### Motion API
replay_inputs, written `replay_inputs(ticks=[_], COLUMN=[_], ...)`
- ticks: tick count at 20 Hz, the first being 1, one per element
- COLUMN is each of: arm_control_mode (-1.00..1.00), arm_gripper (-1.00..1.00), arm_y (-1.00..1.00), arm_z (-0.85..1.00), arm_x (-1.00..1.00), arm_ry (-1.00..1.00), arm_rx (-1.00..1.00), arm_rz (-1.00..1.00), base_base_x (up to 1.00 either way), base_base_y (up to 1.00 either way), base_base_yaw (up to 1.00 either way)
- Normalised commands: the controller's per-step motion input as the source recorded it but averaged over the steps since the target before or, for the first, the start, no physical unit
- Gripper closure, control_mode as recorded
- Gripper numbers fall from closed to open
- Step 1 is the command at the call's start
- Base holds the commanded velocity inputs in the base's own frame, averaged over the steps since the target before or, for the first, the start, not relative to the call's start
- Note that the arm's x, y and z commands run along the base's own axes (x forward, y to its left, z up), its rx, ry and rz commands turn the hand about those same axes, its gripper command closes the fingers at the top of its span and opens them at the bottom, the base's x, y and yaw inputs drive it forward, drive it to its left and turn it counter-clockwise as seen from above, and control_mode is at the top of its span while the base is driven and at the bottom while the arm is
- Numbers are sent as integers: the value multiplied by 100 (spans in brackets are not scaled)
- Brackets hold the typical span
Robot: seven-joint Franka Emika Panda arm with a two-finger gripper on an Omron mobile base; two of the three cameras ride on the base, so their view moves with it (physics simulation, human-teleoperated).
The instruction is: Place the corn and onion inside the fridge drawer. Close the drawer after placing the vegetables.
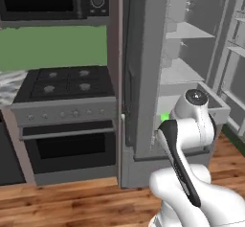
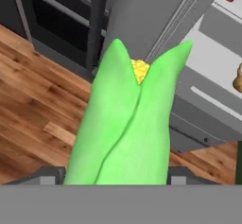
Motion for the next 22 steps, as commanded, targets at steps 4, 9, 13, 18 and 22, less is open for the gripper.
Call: replay_inputs(ticks=[4,9,13,18,22], arm_control_mode=[100,100,100,100,100], arm_gripper=[100,100,100,100,100], arm_y=[0,0,0,0,0], arm_z=[0,0,0,0,0], arm_x=[0,0,0,0,0], arm_ry=[0,0,0,0,0], arm_rx=[0,0,0,0,0], arm_rz=[0,0,0,0,0], base_base_x=[1,40,61,71,60], base_base_y=[-100,-91,-57,-30,-13], base_base_yaw=[-2,3,14,18,21])
